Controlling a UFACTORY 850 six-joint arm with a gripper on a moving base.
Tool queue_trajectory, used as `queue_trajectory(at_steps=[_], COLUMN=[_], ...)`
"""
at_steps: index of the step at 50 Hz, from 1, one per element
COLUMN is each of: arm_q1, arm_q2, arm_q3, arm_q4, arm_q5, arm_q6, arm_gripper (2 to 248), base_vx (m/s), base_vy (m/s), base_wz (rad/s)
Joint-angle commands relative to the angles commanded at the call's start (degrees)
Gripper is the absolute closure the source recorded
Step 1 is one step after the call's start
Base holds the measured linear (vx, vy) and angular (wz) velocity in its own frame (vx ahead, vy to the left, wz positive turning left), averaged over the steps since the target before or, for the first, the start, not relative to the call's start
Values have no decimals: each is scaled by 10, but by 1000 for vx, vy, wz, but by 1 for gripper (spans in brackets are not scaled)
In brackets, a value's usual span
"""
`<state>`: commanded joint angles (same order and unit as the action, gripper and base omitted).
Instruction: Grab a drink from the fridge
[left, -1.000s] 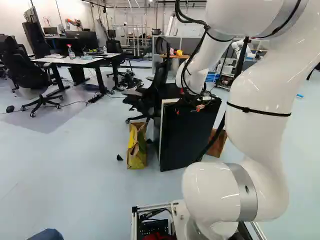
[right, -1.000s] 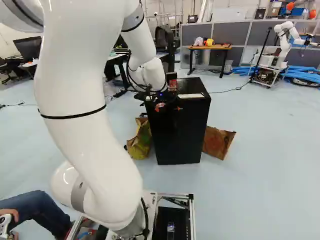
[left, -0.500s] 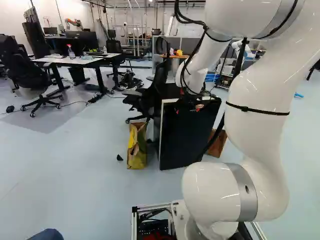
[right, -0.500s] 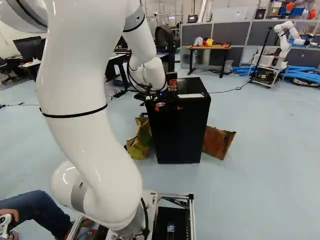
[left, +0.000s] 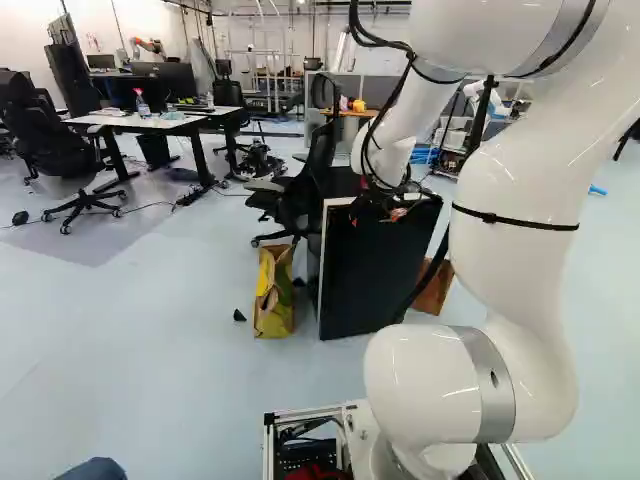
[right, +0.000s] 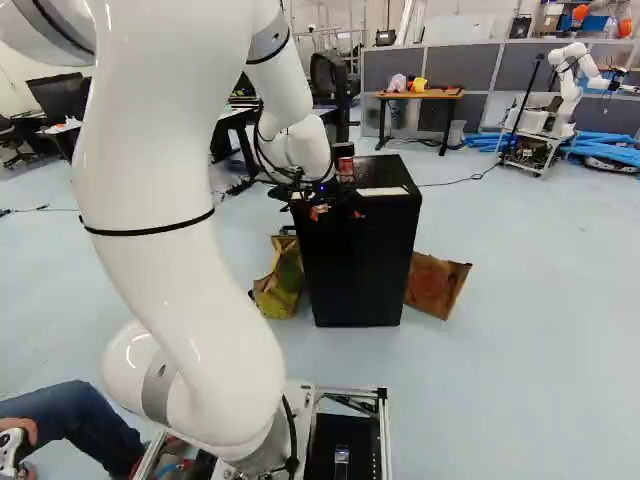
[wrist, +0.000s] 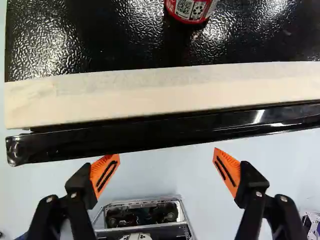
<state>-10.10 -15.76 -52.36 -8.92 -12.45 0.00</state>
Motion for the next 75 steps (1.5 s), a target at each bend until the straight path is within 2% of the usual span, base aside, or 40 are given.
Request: queue_trajectory(at_steps=[37, 59, 75], arm_q1=[0, 0, 0], arm_q2=[0, 0, 0], arm_q3=[0, 0, 0], arm_q4=[0, 29, 29], arm_q5=[-1, -32, -30], arm_q6=[0, 0, 0], arm_gripper=[3, 3, 3], base_vx=[0, 0, 0], base_vy=[0, 0, 0], base_wz=[0, 0, 0])
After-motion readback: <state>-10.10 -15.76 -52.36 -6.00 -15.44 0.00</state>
